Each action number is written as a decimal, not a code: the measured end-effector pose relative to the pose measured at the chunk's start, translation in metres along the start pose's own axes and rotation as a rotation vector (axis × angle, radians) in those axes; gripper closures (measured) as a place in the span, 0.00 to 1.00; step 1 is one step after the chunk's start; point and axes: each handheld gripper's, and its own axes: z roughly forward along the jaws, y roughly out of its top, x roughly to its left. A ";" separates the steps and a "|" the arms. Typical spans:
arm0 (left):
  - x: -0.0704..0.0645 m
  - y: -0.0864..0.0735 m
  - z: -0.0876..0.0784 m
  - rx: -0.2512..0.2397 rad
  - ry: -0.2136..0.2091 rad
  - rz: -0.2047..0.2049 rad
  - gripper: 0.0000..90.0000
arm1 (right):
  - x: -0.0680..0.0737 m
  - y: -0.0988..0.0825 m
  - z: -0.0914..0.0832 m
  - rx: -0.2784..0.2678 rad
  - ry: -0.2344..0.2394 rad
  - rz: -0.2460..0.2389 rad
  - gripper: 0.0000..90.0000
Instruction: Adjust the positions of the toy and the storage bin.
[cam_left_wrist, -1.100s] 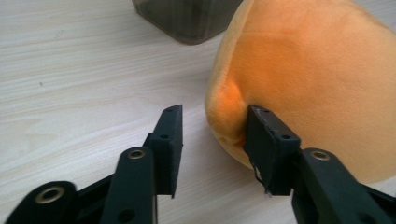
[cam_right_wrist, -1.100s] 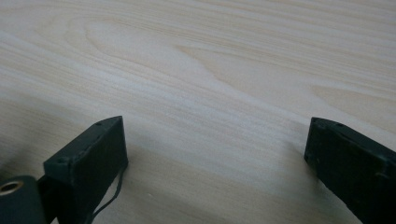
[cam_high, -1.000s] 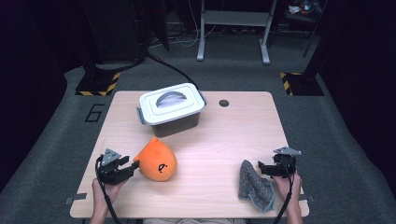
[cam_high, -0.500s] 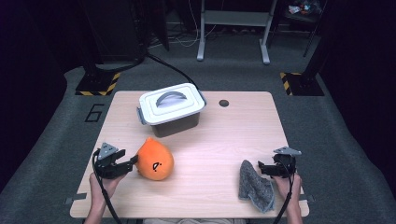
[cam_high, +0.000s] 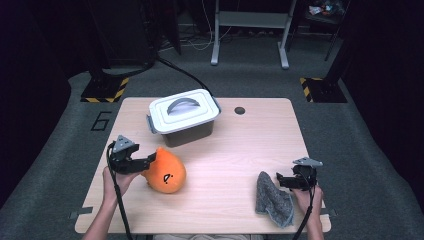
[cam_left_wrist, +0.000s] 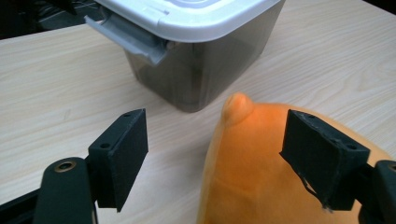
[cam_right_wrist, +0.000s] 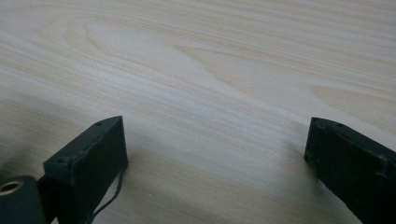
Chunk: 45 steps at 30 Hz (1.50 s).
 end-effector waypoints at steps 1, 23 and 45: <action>0.001 0.002 0.002 0.000 -0.010 0.005 0.22 | 0.000 0.000 0.000 0.001 0.001 -0.002 0.05; 0.025 0.052 0.036 -0.021 -0.015 0.030 0.11 | 0.000 0.000 0.000 -0.001 -0.001 0.001 0.05; 0.049 0.075 0.083 0.035 0.007 0.036 0.16 | 0.001 0.000 0.000 -0.002 -0.005 0.007 0.06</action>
